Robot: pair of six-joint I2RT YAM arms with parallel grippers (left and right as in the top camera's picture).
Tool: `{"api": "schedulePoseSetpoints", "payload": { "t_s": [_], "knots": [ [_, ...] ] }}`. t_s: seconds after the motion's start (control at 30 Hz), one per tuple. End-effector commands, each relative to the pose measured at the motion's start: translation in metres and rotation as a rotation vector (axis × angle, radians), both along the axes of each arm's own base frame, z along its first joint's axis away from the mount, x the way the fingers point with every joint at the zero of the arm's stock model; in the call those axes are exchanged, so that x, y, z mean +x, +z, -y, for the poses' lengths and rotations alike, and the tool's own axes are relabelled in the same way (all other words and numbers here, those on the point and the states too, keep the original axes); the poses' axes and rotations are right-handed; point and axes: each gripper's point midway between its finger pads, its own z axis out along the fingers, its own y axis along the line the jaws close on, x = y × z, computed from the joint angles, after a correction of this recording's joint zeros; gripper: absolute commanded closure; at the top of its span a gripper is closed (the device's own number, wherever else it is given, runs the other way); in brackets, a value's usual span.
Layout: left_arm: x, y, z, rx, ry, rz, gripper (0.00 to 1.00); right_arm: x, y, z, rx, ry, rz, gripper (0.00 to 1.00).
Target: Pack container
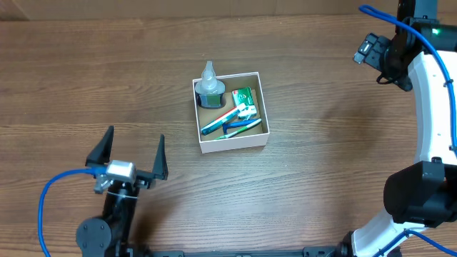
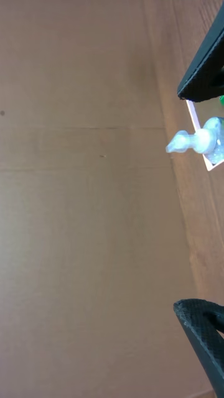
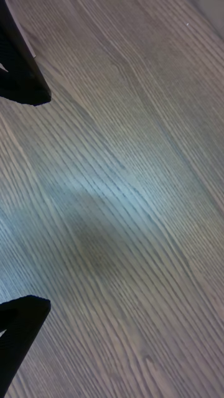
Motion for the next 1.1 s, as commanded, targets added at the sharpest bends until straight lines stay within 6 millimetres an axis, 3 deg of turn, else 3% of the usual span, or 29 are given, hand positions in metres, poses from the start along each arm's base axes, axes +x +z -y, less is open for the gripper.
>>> {"api": "schedulePoseSetpoints", "payload": {
  "t_s": [0.0, 0.17, 0.43, 1.07],
  "knots": [
    [-0.004, -0.021, -0.007, -0.032, 0.025, 0.007, 0.0, 0.001, 0.018, 0.0, -0.014, -0.001, 0.048, 0.0],
    [-0.005, -0.048, -0.011, -0.051, 0.028, -0.01, 0.0, 0.001, 0.018, 0.0, -0.014, -0.001, 0.048, 0.0],
    [0.003, -0.122, -0.013, -0.073, 0.041, -0.314, 0.0, 0.001, 0.018, 0.0, -0.014, -0.001, 0.048, 0.0],
    [0.003, -0.121, -0.013, -0.072, 0.044, -0.309, 0.0, 0.001, 0.018, 0.0, -0.014, -0.001, 0.048, 0.0]
  ]
}}
